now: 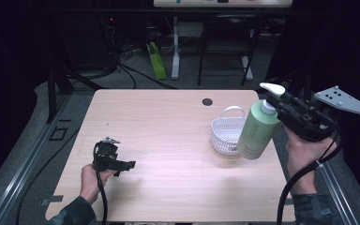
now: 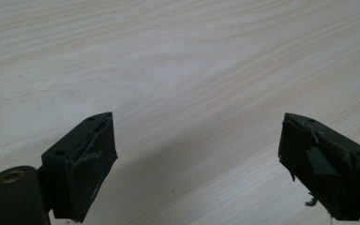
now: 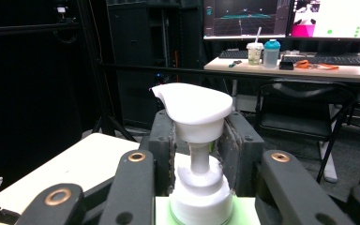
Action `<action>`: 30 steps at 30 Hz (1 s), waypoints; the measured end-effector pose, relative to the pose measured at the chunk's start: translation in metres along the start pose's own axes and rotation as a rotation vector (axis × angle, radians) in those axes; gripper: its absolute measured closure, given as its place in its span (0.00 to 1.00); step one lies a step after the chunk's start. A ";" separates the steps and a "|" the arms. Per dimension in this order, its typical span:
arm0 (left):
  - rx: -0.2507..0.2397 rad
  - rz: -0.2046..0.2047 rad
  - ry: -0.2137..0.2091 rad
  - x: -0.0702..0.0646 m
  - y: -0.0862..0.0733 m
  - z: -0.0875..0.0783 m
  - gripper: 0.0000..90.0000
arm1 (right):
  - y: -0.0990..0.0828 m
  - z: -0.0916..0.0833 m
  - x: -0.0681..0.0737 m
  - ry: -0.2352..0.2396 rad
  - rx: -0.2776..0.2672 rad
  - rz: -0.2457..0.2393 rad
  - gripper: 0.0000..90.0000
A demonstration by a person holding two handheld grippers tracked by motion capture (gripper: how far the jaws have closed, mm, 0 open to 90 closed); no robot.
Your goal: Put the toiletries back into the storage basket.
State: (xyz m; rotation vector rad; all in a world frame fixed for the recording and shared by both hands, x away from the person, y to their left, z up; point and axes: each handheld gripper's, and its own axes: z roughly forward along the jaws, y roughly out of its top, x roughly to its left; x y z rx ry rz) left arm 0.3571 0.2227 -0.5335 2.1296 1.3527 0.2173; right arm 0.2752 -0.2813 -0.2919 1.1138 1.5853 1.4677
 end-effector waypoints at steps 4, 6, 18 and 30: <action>-0.007 -0.006 -0.002 0.001 0.000 0.000 0.10 | 0.004 0.003 -0.001 -0.004 -0.005 -0.001 0.75; -0.007 -0.005 -0.003 0.000 0.000 0.000 0.09 | 0.006 0.004 -0.001 -0.005 -0.007 -0.001 0.75; -0.014 0.000 -0.014 0.000 0.000 0.000 0.05 | 0.015 0.014 -0.003 -0.013 -0.012 -0.002 0.75; -0.013 0.010 -0.019 -0.001 0.001 0.000 0.03 | 0.019 0.027 -0.007 -0.027 -0.005 -0.003 0.75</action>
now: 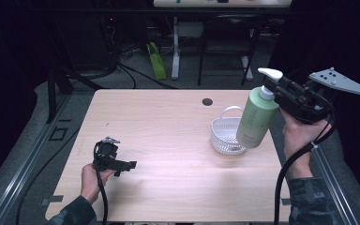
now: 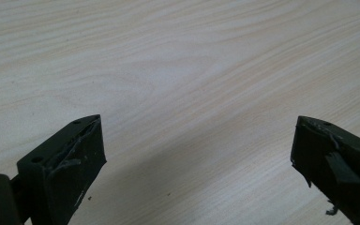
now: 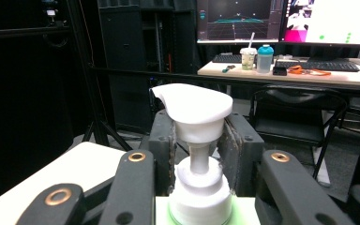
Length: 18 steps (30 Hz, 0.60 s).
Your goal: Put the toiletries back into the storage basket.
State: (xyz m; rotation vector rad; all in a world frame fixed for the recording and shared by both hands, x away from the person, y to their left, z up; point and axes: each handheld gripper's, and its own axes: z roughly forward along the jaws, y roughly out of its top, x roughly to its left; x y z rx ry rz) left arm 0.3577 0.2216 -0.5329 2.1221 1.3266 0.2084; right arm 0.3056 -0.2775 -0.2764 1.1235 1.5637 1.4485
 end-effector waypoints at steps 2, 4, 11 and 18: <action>0.004 0.002 -0.002 -0.001 0.000 0.000 0.03 | 0.000 0.003 -0.001 -0.004 0.002 0.001 0.75; 0.003 0.005 0.000 -0.001 0.000 0.001 0.03 | 0.001 0.008 -0.002 -0.008 0.005 -0.001 0.75; -0.001 0.009 -0.005 0.000 0.000 -0.001 0.03 | 0.002 0.019 -0.003 -0.013 0.008 0.001 0.75; 0.005 0.017 -0.001 -0.001 0.000 0.000 0.03 | 0.004 0.028 -0.001 -0.015 0.012 -0.003 0.75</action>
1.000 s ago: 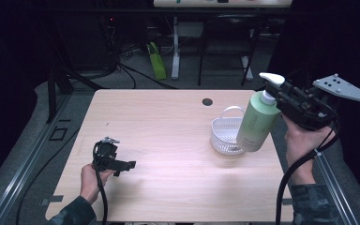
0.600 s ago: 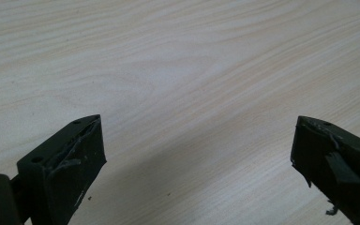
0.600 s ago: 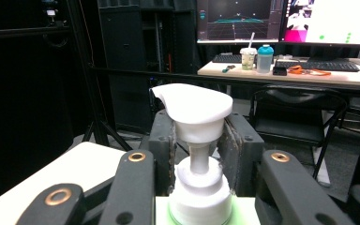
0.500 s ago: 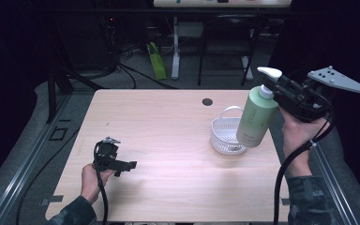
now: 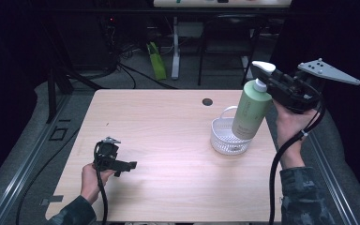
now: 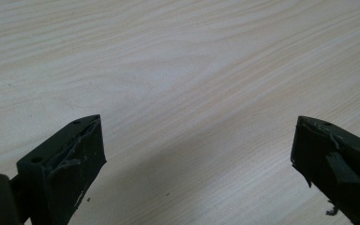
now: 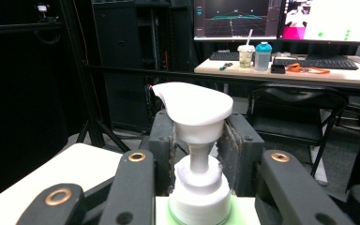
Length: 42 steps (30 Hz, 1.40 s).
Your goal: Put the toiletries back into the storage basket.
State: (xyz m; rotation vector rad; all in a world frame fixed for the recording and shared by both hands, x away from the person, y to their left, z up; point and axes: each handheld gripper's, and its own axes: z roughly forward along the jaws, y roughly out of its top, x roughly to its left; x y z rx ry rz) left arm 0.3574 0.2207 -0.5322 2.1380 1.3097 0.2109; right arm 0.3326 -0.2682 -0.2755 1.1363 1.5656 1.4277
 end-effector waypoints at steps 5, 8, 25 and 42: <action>0.000 0.002 -0.001 0.000 0.000 0.000 0.03 | 0.003 0.006 0.002 0.000 0.005 -0.011 0.75; 0.000 0.002 0.000 0.000 0.000 0.000 0.03 | 0.004 0.011 0.004 0.000 0.011 -0.018 0.75; 0.017 0.002 0.002 0.000 -0.001 0.001 0.03 | -0.001 0.034 0.000 -0.027 0.060 -0.033 0.75; 0.021 0.006 0.003 -0.001 -0.001 0.002 0.04 | -0.009 0.042 -0.005 -0.041 0.085 -0.026 0.75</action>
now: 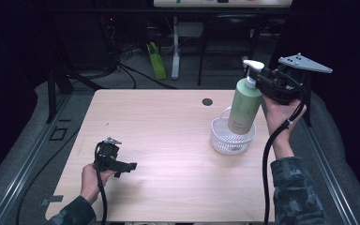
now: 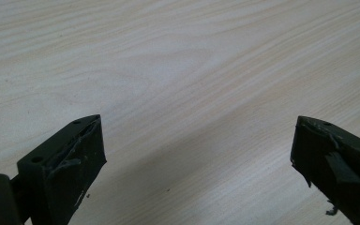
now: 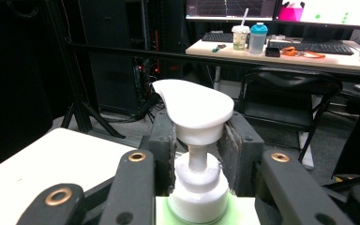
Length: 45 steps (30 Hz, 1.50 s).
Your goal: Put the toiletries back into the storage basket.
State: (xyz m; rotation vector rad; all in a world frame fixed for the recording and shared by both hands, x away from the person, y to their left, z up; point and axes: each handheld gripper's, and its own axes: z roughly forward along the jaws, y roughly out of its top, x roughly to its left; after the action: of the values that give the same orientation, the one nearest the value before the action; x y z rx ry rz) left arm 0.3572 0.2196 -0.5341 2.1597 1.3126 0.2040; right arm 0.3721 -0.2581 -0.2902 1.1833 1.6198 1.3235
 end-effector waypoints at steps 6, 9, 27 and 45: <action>0.002 0.001 0.001 0.000 0.000 0.000 0.04 | -0.005 0.003 -0.001 -0.002 0.018 -0.001 0.75; 0.002 0.004 0.002 0.000 0.000 0.000 0.04 | -0.006 0.004 -0.001 -0.001 0.020 0.001 0.75; 0.001 0.001 0.000 0.000 0.000 0.000 0.04 | -0.016 0.012 -0.003 -0.009 0.048 0.001 0.75; 0.008 0.003 -0.001 0.000 0.000 0.001 0.04 | -0.028 0.023 -0.004 -0.015 0.076 0.000 0.75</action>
State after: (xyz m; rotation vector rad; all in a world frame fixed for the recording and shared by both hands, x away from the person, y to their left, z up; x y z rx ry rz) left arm 0.3573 0.2195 -0.5347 2.1687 1.3118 0.1992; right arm 0.3888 -0.2560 -0.3223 1.2356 1.6721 1.2601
